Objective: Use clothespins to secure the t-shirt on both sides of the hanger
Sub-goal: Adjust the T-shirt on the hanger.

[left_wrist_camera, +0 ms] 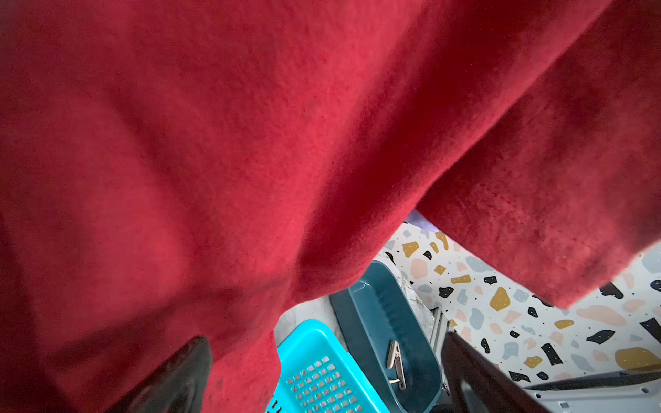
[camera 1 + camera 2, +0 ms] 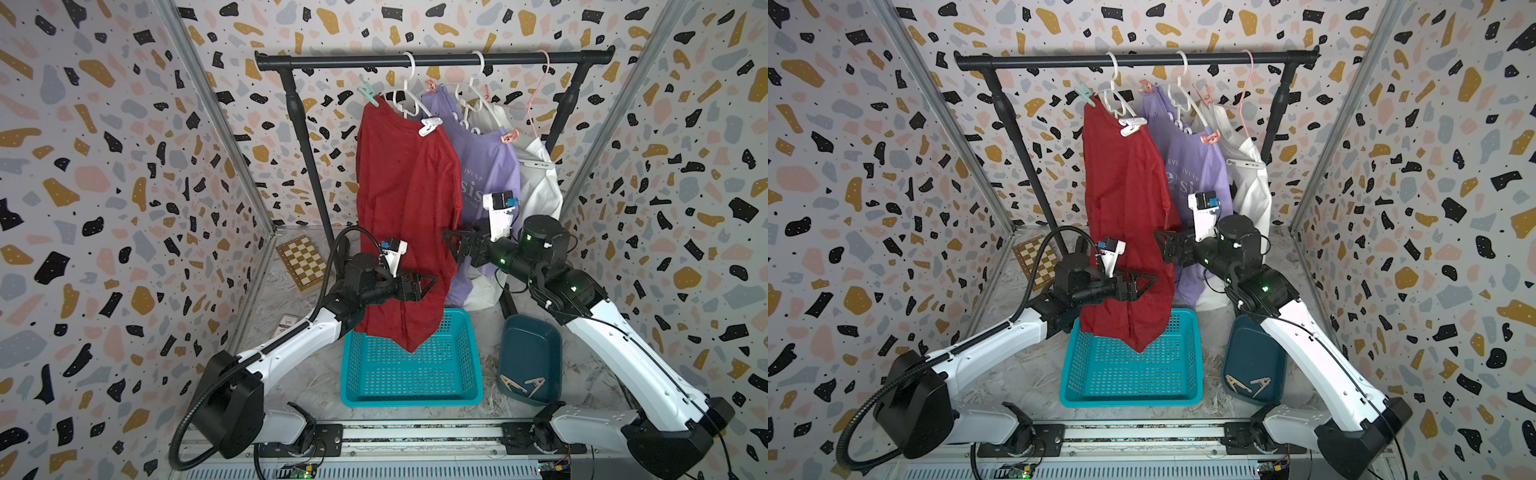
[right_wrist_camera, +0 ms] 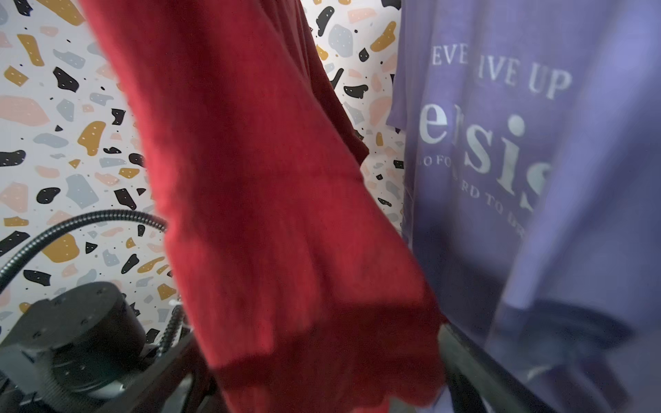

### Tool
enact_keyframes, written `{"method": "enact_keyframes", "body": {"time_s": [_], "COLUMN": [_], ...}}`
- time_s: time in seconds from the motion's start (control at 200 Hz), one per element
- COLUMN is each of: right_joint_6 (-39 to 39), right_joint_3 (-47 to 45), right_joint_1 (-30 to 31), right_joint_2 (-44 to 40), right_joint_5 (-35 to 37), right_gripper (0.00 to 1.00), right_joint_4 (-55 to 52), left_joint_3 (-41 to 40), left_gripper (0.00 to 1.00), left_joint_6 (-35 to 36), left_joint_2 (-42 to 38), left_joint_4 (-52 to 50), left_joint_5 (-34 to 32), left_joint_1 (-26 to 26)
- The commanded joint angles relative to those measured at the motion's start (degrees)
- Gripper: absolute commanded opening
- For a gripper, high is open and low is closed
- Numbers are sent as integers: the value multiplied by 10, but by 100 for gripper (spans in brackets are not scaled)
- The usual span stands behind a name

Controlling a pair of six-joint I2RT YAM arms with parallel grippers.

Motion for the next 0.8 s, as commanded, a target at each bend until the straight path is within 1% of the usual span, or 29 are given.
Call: {"method": "enact_keyframes", "body": {"time_s": [0.0, 0.055, 0.19, 0.33, 0.416, 0.501, 0.626, 0.696, 0.791], "right_joint_6": [12, 16, 21, 23, 27, 29, 29, 27, 20], "right_joint_3": [-40, -68, -127, -180, -211, -227, -237, -242, -250], "right_joint_1": [2, 2, 2, 1, 1, -1, -2, -4, -6], "right_joint_2": [-67, -98, -165, -219, -245, -254, -256, -255, -256], "right_joint_5": [26, 28, 53, 73, 76, 76, 78, 79, 87], "right_gripper": [100, 100, 100, 100, 100, 99, 99, 100, 100], "right_joint_4": [4, 0, -24, -31, -26, -27, -35, -34, -31], "left_joint_3": [30, 43, 101, 160, 199, 241, 312, 357, 388], "left_gripper": [99, 99, 99, 99, 99, 99, 99, 99, 99], "left_joint_6": [-13, -4, 46, 28, 37, 46, 87, 89, 90], "left_joint_2": [35, 55, 103, 166, 204, 235, 283, 316, 339], "left_joint_4": [68, 72, 36, 46, 45, 34, -1, -20, -32], "left_joint_5": [-5, -7, -9, 30, 39, 48, 48, 63, 76], "left_joint_1": [-4, -3, 7, 48, 70, 87, 105, 116, 122]}}
